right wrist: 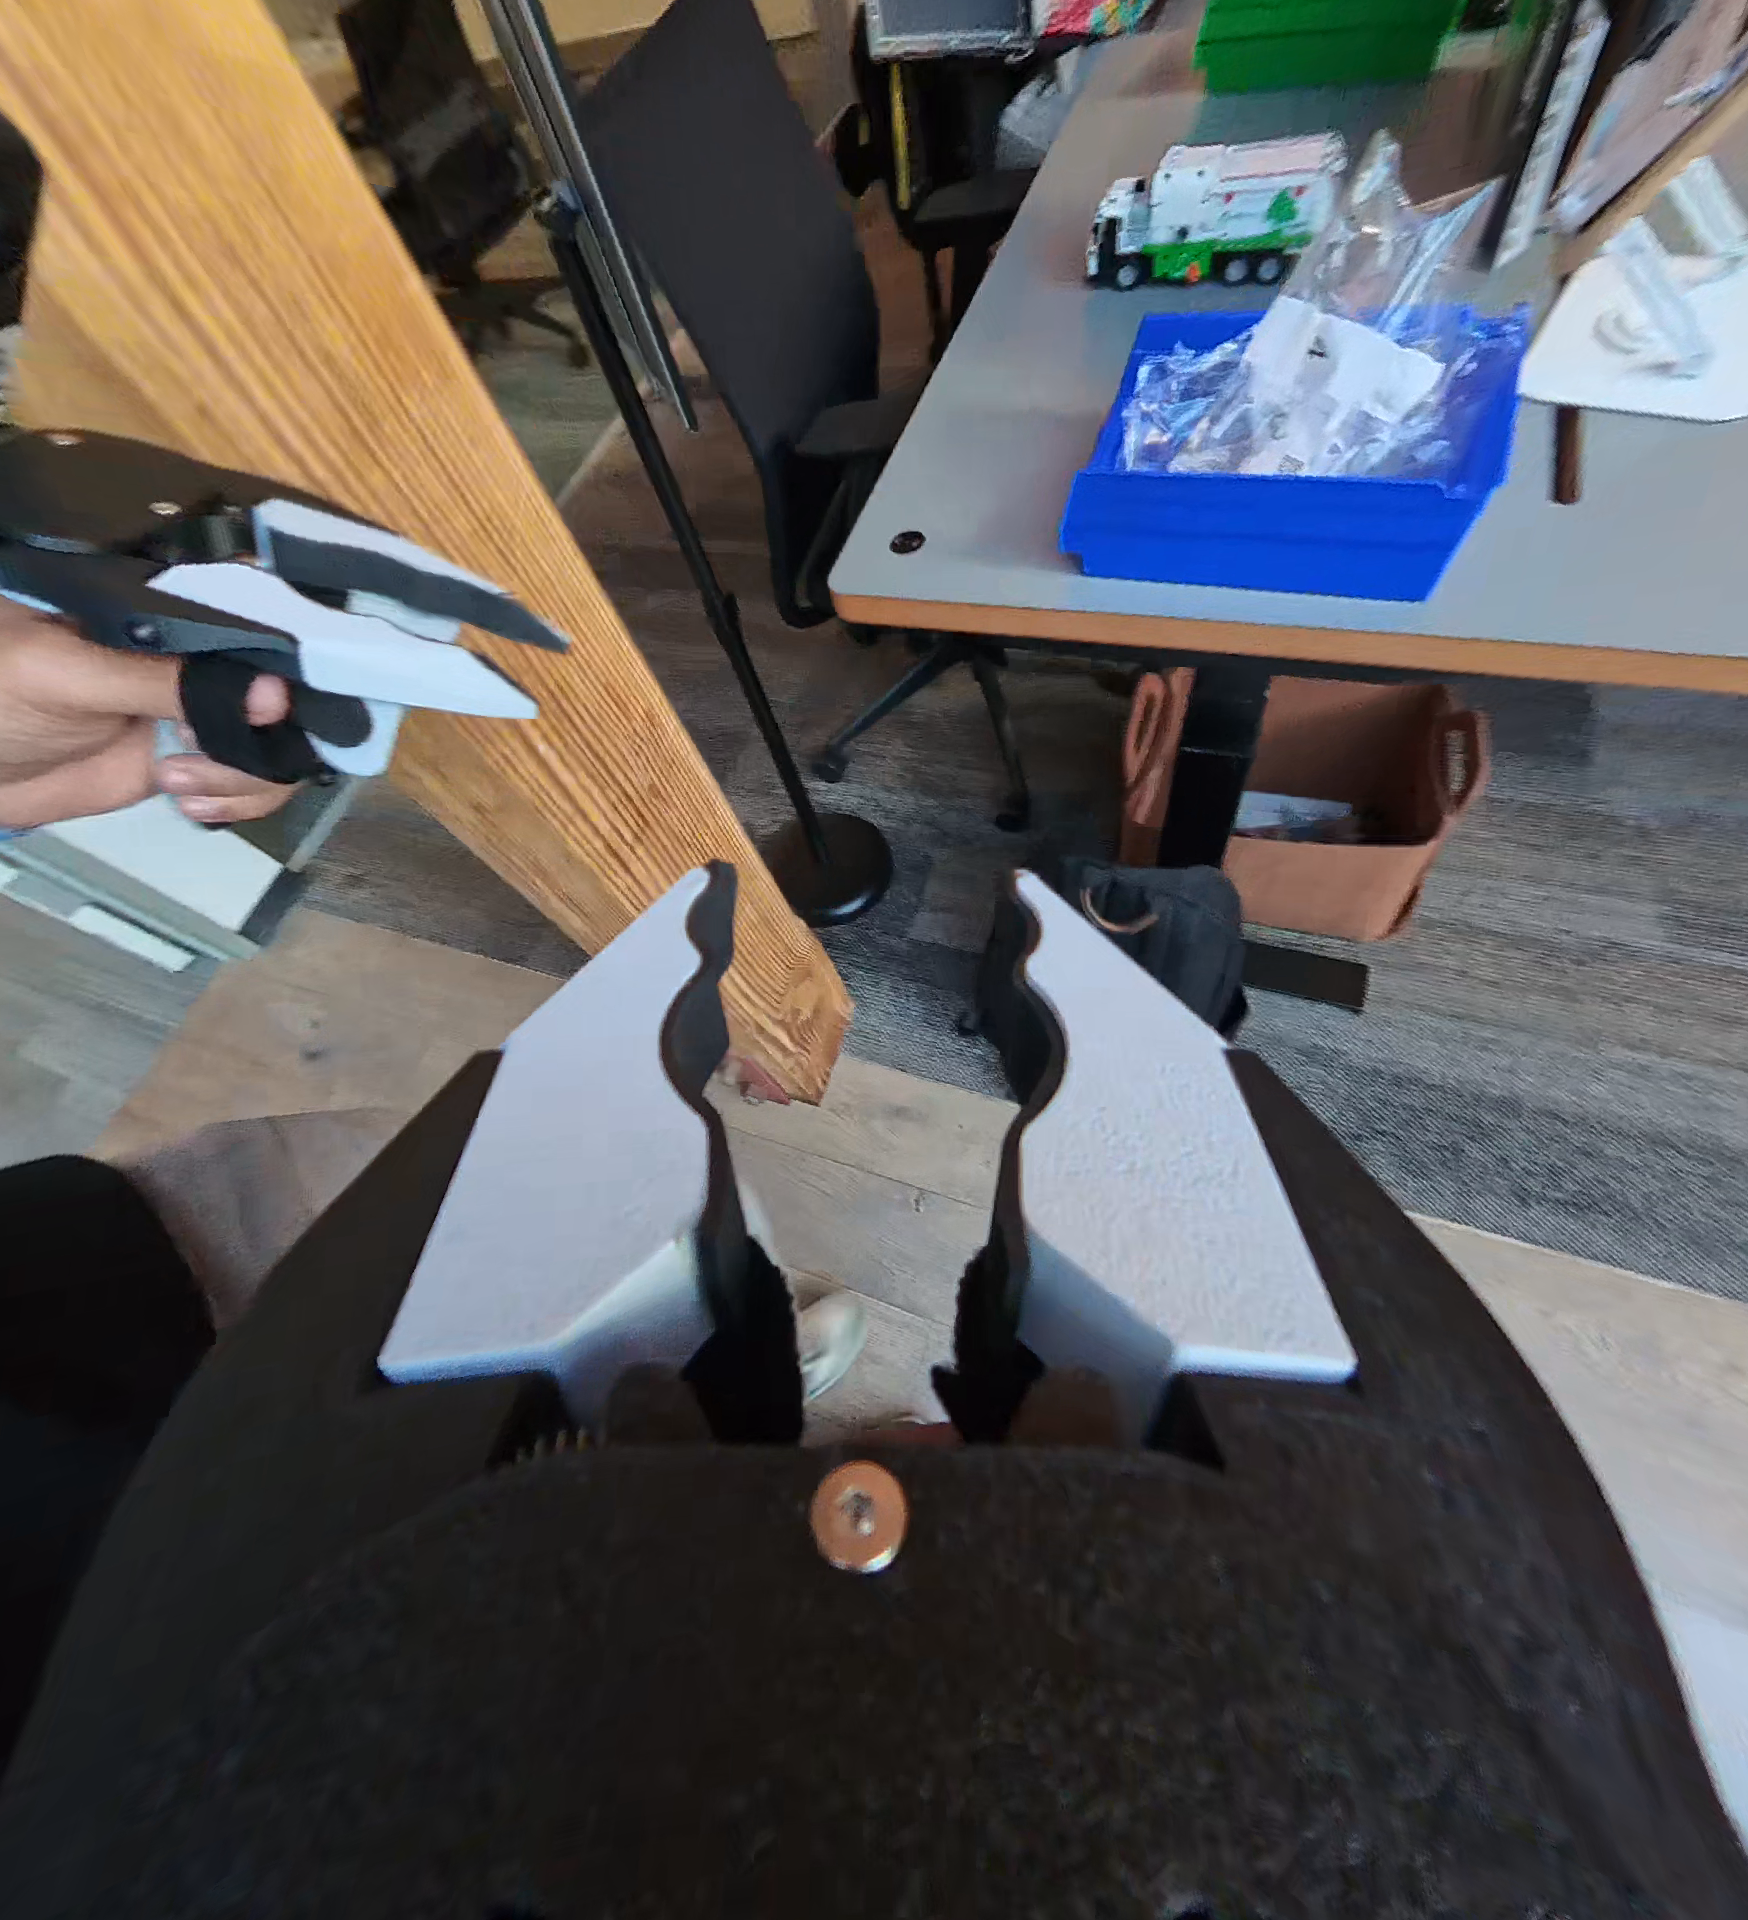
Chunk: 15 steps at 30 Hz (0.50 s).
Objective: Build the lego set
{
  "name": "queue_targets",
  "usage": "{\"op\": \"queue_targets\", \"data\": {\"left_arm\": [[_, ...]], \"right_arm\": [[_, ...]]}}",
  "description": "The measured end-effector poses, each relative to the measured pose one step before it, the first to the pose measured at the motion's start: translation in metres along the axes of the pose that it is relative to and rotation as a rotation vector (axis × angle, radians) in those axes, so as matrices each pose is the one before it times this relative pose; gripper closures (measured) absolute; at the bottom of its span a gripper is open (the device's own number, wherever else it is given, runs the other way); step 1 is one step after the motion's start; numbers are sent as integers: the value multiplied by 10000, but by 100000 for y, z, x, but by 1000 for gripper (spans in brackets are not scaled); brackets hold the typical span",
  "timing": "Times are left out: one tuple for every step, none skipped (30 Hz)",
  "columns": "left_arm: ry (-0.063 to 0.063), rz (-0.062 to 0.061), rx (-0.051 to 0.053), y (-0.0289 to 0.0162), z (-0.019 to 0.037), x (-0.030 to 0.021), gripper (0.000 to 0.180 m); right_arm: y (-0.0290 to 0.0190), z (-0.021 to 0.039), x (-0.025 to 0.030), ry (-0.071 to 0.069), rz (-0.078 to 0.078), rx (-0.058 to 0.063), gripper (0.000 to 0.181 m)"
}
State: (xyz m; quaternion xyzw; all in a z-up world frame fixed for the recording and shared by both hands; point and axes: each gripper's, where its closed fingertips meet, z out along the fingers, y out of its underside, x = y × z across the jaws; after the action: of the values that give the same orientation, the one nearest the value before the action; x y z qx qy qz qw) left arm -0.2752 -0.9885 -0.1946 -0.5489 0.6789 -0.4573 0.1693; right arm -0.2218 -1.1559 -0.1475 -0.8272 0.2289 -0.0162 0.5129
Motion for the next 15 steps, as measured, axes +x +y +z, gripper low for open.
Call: {"op": "queue_targets", "data": {"left_arm": [[683,147,150,-2263,1917,-1219,142],[548,206,60,-2072,1756,-1780,150],[187,133,69,-1983,1662,-2657,153],[140,90,43,-1904,1637,-3012,153],[148,61,-11,-1859,1567,-3229,153],[47,-8,-2,-1960,1436,-3617,151],[69,-76,-20,-1922,1339,-3792,146],[132,-136,-79,-1862,1209,-3863,143],[144,-201,-79,-1820,1030,-3933,144],[276,-215,-138,-1717,924,-3728,143],[355,-197,-223,-1593,746,-3527,142],[215,-192,-195,-1638,606,-3565,141],[176,-100,-133,-1665,559,-3421,140],[204,-5,-118,-1494,589,-3137,139],[107,34,-206,-1114,648,-3015,139]], "right_arm": [[-1598,2223,1878,-435,44,-111,133],[-1568,2074,2021,-309,-11,-118,133],[-1607,1872,2033,-187,4,-71,133],[-1751,1941,2096,-156,80,46,133],[-1715,1924,1863,-274,70,32,136],[-1573,1878,2057,-146,68,-32,139],[-1502,1784,2235,7,20,-84,139],[-1472,1795,2237,56,-87,-86,141],[-1550,1840,2301,59,-61,1,142],[-1429,1984,2280,45,31,-22,142],[-1306,1885,2079,21,69,-90,142],[-1318,2215,2063,-21,-13,-102,142],[-1284,2299,2134,56,-164,-95,142],[-1158,2376,2102,42,-213,-108,143],[-907,2422,1901,-41,-94,-153,145]]}}
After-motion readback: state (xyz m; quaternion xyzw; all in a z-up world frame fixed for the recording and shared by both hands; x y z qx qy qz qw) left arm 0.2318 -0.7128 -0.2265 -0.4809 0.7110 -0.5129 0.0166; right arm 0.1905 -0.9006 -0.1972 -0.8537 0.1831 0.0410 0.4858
